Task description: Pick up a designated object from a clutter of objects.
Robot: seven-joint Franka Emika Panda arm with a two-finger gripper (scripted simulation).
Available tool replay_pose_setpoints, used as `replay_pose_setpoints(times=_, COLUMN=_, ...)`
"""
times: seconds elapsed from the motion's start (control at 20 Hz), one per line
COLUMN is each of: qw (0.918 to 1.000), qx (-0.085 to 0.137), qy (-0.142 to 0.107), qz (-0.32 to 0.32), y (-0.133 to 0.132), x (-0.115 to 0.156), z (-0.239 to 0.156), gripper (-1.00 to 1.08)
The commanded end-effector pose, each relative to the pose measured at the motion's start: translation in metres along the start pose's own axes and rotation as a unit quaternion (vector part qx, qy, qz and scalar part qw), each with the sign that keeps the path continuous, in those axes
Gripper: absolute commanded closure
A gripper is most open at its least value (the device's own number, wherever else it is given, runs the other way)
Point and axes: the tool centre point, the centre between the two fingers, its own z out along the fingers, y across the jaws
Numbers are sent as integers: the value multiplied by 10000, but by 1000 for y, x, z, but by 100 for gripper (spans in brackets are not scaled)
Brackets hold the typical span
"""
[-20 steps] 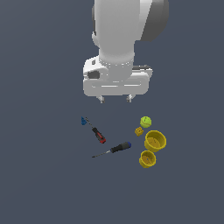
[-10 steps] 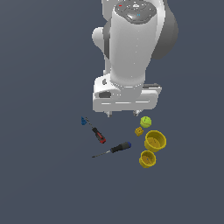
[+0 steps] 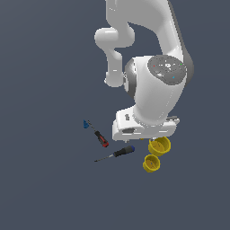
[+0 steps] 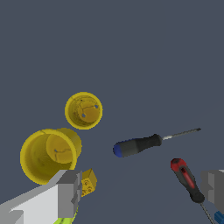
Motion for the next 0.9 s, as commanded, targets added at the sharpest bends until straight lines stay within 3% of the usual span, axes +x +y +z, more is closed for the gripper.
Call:
replay_pose_setpoints(times=0.0, qw=10000, qx=-3, qy=12, qz=-38, y=-14, x=13, z=21, gripper=-92)
replay_pose_setpoints(times=0.45, qw=9999, qx=12, qy=39, qz=-139, y=-54, x=40, z=83, gripper=-92)
replay_pose_setpoints(times=0.85, qw=9998, qx=26, qy=48, qz=-172, y=-71, x=48, z=110, gripper=-92)
